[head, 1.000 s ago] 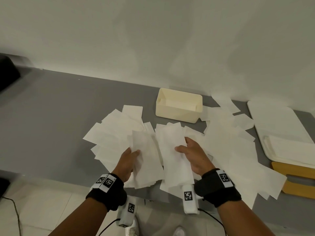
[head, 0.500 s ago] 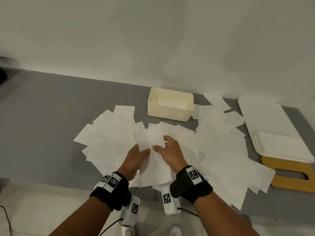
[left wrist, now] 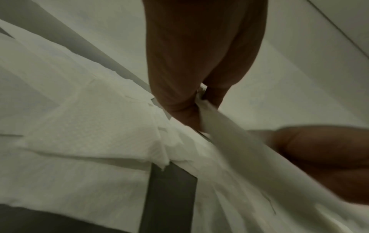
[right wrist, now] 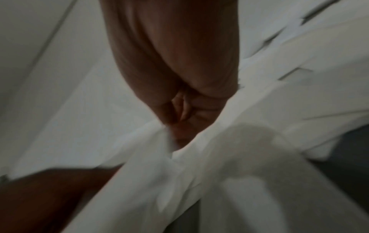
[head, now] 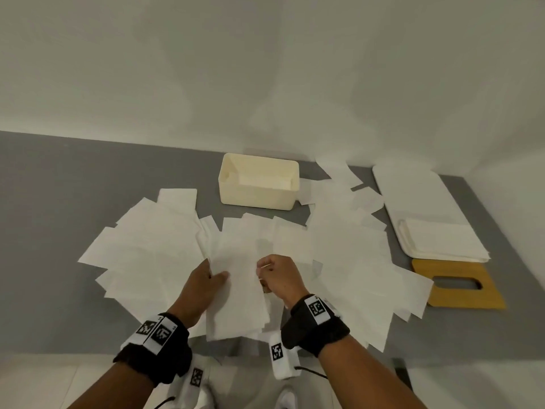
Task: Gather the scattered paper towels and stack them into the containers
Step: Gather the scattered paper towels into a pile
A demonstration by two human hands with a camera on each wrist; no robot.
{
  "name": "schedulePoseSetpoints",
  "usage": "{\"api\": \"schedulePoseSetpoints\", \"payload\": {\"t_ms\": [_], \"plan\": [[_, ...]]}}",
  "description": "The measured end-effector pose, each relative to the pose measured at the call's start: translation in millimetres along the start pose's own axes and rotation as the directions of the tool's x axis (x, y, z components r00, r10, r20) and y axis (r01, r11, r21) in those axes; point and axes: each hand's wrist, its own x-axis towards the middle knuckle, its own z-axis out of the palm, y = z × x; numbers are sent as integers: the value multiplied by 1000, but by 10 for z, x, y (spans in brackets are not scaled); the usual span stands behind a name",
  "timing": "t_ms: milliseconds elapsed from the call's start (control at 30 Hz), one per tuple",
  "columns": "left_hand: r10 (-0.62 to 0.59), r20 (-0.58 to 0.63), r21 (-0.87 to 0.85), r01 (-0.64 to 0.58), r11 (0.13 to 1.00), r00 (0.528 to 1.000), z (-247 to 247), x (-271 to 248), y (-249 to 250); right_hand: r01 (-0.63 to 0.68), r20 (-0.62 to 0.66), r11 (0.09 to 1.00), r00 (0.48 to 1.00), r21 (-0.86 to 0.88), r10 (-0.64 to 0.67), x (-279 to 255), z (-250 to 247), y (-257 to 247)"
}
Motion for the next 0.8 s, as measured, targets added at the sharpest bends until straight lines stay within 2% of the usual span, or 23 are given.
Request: {"api": "schedulePoseSetpoints", "payload": {"t_ms": [33,100,133,200,267,400,467,600,700,800], "plan": [[-7,-36,-11,7,1000,999,-60,11,-29,-12,-77,999,997,-43,8,45,-53,49],[-19,-90,-43,15,999,996,-173,16,-75,-40,-180,961,984,-273,-10,132,-168,155],[-22,-109,-57,16,998,994,-219,18,-88,-63,-168,907,986,-417,-9,146,-215,188],[-34,-144,-62,26,998,989,-322,34,-117,-115,-88,811,993,-573,79,154,-201,252],[-48,-171,-59,38,998,984,-418,41,-147,-151,-54,795,988,-588,147,84,-113,299],[-63,-198,-48,55,997,978,-543,38,-190,-128,-125,786,990,-605,66,-41,152,363],[-67,-198,-37,60,997,978,-562,20,-189,-150,-166,840,984,-522,73,-39,207,368],[-80,-188,-42,73,996,979,-544,-23,-188,-235,-195,947,961,-217,194,-17,180,353],[-88,-172,-41,82,996,981,-490,-50,-156,-235,-184,972,955,-2,231,-3,110,335],[-89,-147,-38,84,996,985,-422,-71,-110,-257,-141,948,948,189,285,9,13,309]]}}
